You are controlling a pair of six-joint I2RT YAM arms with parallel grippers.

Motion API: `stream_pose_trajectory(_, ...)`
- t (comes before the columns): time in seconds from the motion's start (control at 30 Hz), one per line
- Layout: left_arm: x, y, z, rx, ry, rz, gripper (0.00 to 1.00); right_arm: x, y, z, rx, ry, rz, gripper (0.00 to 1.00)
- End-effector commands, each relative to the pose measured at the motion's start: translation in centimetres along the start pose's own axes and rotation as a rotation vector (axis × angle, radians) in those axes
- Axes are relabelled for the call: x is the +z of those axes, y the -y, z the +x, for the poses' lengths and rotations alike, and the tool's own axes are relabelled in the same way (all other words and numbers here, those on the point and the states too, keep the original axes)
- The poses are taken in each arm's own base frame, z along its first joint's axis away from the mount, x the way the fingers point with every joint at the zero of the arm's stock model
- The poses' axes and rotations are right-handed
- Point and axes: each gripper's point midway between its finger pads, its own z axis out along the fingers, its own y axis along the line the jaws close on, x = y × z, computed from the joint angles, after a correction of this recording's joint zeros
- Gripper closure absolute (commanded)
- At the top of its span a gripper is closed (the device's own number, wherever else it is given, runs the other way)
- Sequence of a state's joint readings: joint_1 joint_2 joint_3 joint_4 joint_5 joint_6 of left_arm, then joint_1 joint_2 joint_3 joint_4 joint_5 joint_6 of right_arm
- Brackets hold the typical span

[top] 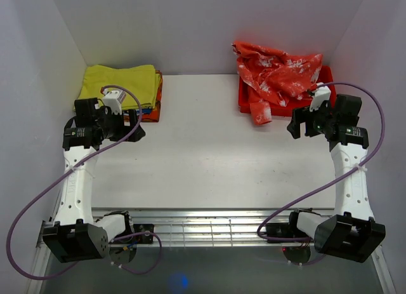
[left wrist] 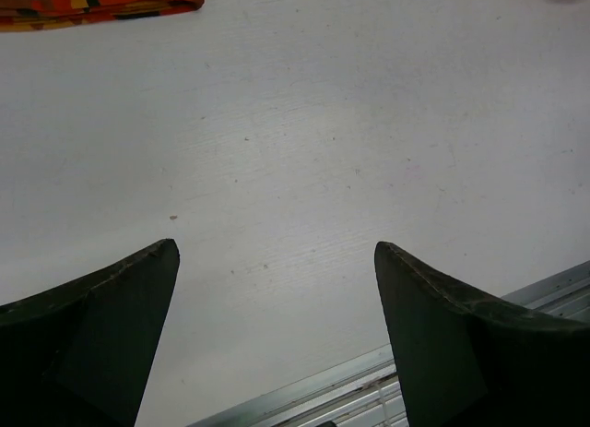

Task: Fold and stack the trousers
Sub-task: Grab the trousers from the pile

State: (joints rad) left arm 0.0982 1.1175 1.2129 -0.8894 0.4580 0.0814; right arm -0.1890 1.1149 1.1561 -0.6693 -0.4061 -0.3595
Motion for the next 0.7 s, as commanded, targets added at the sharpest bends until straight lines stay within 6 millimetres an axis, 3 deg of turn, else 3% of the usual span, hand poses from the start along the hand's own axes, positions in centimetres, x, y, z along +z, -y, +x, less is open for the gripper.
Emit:
stream_pose_trajectory(0.0, -1.2, -0.3, -2.1, -0.027, 0.087, -0.056, 0.02, 0.7, 2.2, -3.9, -0.003, 0.111, 0.074, 0.1)
stream_pose_trajectory(0.07, -1.3, -1.0, -3.1, -0.018, 0.124, -0.096, 0.02, 1.3, 4.1, -5.4, 0.034, 0.149, 0.147, 0.1)
stream_pose_trajectory(0.1, -1.5, -1.0, -3.5, -0.012, 0.135, -0.096, 0.02, 2.1, 5.4, -7.4, 0.026, 0.199, 0.174, 0.1)
stream_pose_trajectory(0.2, -2.0, -0.5, -4.5, 0.006, 0.17, -0.082, 0.02, 4.8, 8.2, -9.2, 0.072, 0.23, 0.219, 0.1)
stream_pose_trajectory(0.23, -2.1, -0.2, -4.7, -0.019, 0.182, -0.073, 0.02, 4.9, 9.1, -11.5, 0.056, 0.284, 0.23, 0.1)
stream_pose_trajectory(0.27, -2.1, 0.1, -4.8, -0.019, 0.185, -0.061, 0.02, 7.0, 10.0, -11.2, 0.079, 0.264, 0.22, 0.1)
stream_pose_trajectory(0.3, -2.1, 0.1, -4.8, -0.027, 0.186, -0.06, 0.02, 7.1, 10.6, -13.5, 0.069, 0.309, 0.218, 0.1)
stream_pose_trajectory(0.33, -2.1, 0.0, -4.7, -0.03, 0.183, -0.061, 0.02, 8.9, 11.6, -14.2, 0.073, 0.304, 0.209, 0.1)
stream_pose_trajectory(0.4, -1.7, 0.1, -3.7, -0.038, 0.163, -0.055, 0.02, 15.2, 14.1, -13.3, 0.055, 0.233, 0.217, 0.1)
stream_pose_trajectory(0.43, -1.3, 0.5, -2.0, -0.052, 0.126, -0.028, 0.02, 17.6, 14.7, -12.8, -0.016, 0.213, 0.223, 0.1)
stream_pose_trajectory(0.53, -1.1, 0.3, 0.7, -0.064, 0.087, -0.039, 0.02, 21.8, 15.5, -11.9, -0.1, 0.175, 0.236, 0.1)
stream_pose_trajectory(0.6, -0.8, 0.0, 1.6, -0.072, 0.062, -0.049, 0.02, 26.4, 15.8, -9.2, -0.191, 0.099, 0.279, 0.1)
stream_pose_trajectory(0.67, -0.5, -0.1, 2.1, -0.072, 0.039, -0.048, 0.02, 28.9, 15.7, -7.8, -0.224, 0.063, 0.314, 0.1)
